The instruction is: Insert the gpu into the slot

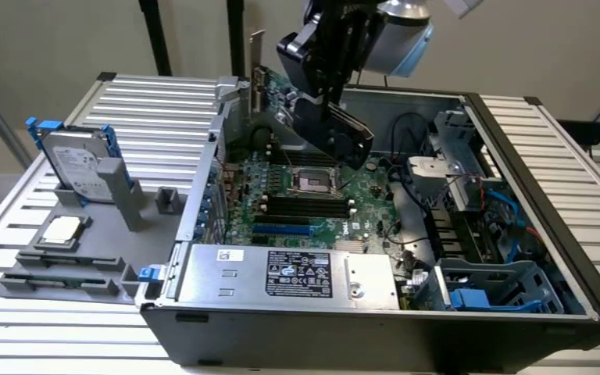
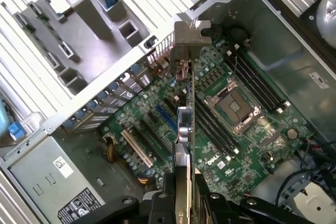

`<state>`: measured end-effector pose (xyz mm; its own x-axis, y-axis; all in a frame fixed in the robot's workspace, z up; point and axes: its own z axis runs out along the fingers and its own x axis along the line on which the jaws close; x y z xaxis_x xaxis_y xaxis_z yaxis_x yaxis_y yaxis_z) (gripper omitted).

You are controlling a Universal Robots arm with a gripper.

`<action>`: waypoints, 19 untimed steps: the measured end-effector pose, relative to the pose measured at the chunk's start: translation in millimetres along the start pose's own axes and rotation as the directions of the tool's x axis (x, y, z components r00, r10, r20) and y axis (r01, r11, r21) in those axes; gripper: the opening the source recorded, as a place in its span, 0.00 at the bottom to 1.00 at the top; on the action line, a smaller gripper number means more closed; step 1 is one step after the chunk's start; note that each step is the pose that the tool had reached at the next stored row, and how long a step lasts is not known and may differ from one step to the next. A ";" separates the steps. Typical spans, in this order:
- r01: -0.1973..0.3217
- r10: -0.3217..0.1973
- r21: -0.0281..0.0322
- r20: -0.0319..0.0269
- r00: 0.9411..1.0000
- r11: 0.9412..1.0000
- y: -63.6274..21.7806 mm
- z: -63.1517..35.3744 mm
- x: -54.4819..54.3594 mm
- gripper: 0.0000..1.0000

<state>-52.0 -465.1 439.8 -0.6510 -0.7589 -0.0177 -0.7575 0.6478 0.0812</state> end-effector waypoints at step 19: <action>0.319 -0.319 -0.003 0.019 0.948 0.948 -0.8 8.9 0.1 0.26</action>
<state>-51.9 -465.1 430.8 -0.3765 -0.9244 -0.0621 -0.9253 0.3719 0.0739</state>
